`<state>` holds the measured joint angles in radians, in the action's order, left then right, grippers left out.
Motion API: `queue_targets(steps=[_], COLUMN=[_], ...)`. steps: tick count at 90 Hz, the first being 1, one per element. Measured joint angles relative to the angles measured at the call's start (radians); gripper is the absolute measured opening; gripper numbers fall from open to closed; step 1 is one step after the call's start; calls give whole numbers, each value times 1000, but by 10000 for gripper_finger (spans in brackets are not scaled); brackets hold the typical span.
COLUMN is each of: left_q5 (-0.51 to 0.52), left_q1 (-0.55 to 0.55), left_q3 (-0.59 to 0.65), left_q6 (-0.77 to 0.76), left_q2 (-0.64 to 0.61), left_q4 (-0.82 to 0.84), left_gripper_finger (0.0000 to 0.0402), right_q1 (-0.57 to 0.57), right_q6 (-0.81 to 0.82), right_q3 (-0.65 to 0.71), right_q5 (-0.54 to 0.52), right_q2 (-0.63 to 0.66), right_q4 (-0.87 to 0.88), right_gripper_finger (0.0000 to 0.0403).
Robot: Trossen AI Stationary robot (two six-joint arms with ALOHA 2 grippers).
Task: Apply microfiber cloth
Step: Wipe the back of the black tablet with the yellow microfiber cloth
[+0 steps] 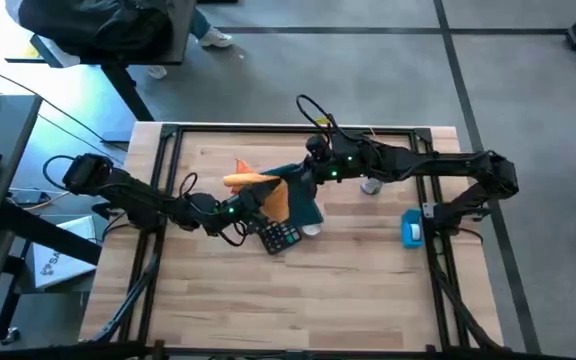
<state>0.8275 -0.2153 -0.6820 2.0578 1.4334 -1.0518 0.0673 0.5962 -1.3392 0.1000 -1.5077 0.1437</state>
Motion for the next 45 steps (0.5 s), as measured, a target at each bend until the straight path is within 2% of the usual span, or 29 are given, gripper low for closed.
queue_targets(steps=[26,45], left_q5=[25,-141], left_q1=[-9,-32], left_q3=[87,119], left_q6=[-8,-108], left_q2=[-19,-14], left_q4=[-115,-47], left_gripper_finger=[0,0], right_q1=[1,6], right_q6=[-5,-14], right_q3=[1,0], right_q5=[-24,-25], right_q2=[27,29], right_q4=[28,-2], right_gripper_finger=[0,0])
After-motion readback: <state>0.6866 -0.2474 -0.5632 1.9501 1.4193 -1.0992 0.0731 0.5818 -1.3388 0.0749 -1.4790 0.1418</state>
